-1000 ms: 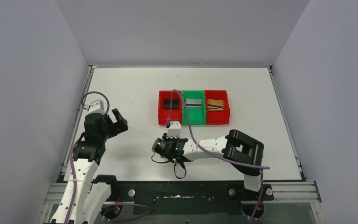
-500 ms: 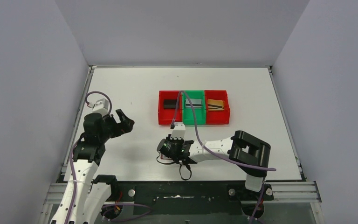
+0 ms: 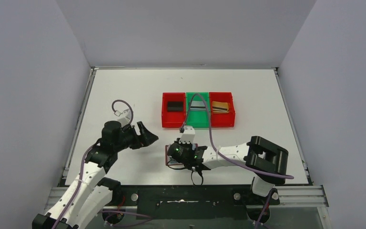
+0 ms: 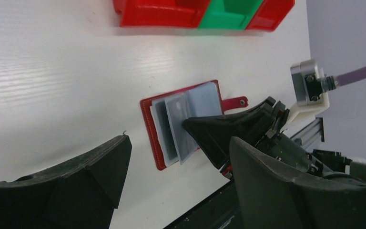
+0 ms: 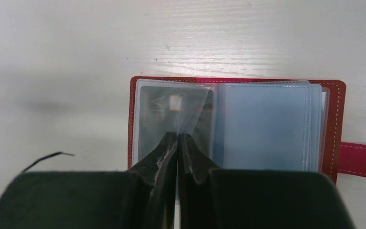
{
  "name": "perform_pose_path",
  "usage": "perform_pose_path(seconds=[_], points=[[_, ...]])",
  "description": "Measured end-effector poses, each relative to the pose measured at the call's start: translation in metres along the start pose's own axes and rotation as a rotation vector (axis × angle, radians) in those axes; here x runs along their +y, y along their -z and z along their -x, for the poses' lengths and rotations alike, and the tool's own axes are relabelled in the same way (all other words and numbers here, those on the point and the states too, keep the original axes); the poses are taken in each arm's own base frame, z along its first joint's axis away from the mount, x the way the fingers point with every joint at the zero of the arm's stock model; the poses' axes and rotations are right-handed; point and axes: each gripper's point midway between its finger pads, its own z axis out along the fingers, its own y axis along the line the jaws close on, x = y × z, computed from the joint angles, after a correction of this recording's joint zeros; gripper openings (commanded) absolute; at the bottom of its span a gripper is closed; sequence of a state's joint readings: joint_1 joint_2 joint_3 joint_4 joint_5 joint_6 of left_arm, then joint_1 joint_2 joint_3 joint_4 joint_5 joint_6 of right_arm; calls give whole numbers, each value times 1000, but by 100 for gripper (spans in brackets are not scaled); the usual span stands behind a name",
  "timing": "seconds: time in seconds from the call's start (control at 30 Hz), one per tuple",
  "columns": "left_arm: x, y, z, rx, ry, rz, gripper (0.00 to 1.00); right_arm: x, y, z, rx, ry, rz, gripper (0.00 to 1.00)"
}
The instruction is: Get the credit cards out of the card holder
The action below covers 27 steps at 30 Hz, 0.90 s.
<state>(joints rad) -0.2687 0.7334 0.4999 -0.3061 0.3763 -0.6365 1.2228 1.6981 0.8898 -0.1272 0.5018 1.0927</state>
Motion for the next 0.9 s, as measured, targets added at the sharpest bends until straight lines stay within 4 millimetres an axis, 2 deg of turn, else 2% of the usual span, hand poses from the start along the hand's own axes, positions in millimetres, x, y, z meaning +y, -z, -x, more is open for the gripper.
perform_pose_path(seconds=[0.23, 0.53, 0.67, 0.9], points=[[-20, -19, -41, 108, -10, -59, 74, -7, 5, 2, -7, -74, 74, 2], [-22, -52, -92, 256, -9, -48, 59, -20, 0, -1, -7, -165, 130, 2], [-24, -61, -99, 266, -4, -44, 58, -19, 1, -2, -7, -191, 158, 2], [-19, -66, -94, 209, 26, -20, 58, -15, 8, 4, -27, -227, 207, 2]])
